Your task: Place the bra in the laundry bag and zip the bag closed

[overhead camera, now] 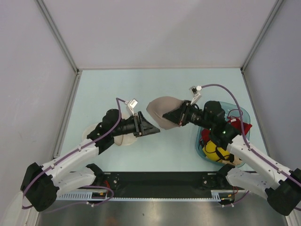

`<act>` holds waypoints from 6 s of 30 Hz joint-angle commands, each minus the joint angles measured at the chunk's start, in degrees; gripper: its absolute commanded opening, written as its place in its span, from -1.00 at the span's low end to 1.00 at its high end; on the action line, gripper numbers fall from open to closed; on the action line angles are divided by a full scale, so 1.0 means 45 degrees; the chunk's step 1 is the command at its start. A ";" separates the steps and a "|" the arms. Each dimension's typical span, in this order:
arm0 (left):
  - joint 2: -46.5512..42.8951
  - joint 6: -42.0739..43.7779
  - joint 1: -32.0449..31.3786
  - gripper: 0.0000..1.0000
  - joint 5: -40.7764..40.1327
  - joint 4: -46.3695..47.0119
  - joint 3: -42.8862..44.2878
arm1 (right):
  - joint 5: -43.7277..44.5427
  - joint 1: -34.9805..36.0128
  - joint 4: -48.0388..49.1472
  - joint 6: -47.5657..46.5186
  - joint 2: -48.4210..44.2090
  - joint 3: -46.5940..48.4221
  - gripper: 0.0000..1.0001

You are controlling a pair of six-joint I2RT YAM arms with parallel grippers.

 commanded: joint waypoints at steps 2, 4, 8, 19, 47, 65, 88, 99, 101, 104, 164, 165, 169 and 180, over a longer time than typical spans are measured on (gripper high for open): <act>-0.1270 0.2840 -0.0004 0.17 -0.2923 -0.4703 0.1403 | 0.1943 -0.0646 -0.5340 -0.5012 0.1519 0.3173 -1.00; -0.1565 0.3425 -0.0004 0.17 -0.3820 -0.5721 0.1697 | 0.3837 -0.0373 -0.6464 -0.6251 0.2511 0.4289 -1.00; -0.2093 0.4112 0.0074 0.17 -0.4782 -0.6898 0.2029 | 0.6065 0.0212 -0.8337 -0.8422 0.4038 0.5247 -1.00; -0.2700 0.4913 0.1459 0.17 -0.4511 -0.7817 0.2147 | 1.4466 0.4194 -1.1387 -1.0457 0.7925 0.5815 -1.00; -0.2388 0.5714 0.3512 0.19 -0.3029 -0.8229 0.2206 | 1.0310 0.8300 -1.2602 -0.6064 0.6529 0.4352 0.99; 0.3098 0.7158 -0.0608 0.36 -0.3960 -0.5220 0.4527 | 0.7123 0.4531 -0.8791 0.1295 -0.0370 0.0289 0.99; 0.6364 0.4953 -0.0669 0.43 -0.5507 -0.5045 0.4336 | 0.3869 -0.0016 -0.5206 -0.1060 -0.0590 -0.1899 0.79; 0.6811 0.4172 0.0562 0.58 -0.3280 -0.2957 0.3104 | 0.0543 -0.1622 -0.2605 -0.3602 0.3532 -0.1372 0.72; 0.7182 0.4036 0.0660 0.60 -0.2909 -0.2682 0.3104 | 0.0388 -0.1622 -0.2369 -0.3660 0.4077 -0.1430 0.68; 0.7611 0.3743 0.0757 0.61 -0.2577 -0.2329 0.3046 | 0.0172 -0.1642 -0.1627 -0.3602 0.4489 -0.1567 0.61; 0.6677 0.4718 0.0563 0.49 -0.4196 -0.3090 0.2363 | 0.0327 0.0760 -0.7055 -0.3193 0.0585 -0.0981 0.97; 0.6405 0.4718 0.0563 0.49 -0.4236 -0.3168 0.2265 | 0.0367 0.0761 -0.7055 -0.3134 0.0314 -0.1117 0.98; 0.5973 0.4582 0.0562 0.50 -0.4392 -0.3384 0.1894 | 0.0406 0.0741 -0.7113 -0.2685 -0.0448 -0.1410 0.98; 0.7475 0.4717 0.0446 -0.01 -0.4159 -0.3149 0.2030 | 0.1264 0.0487 -0.7602 -0.1885 -0.1993 -0.1879 0.85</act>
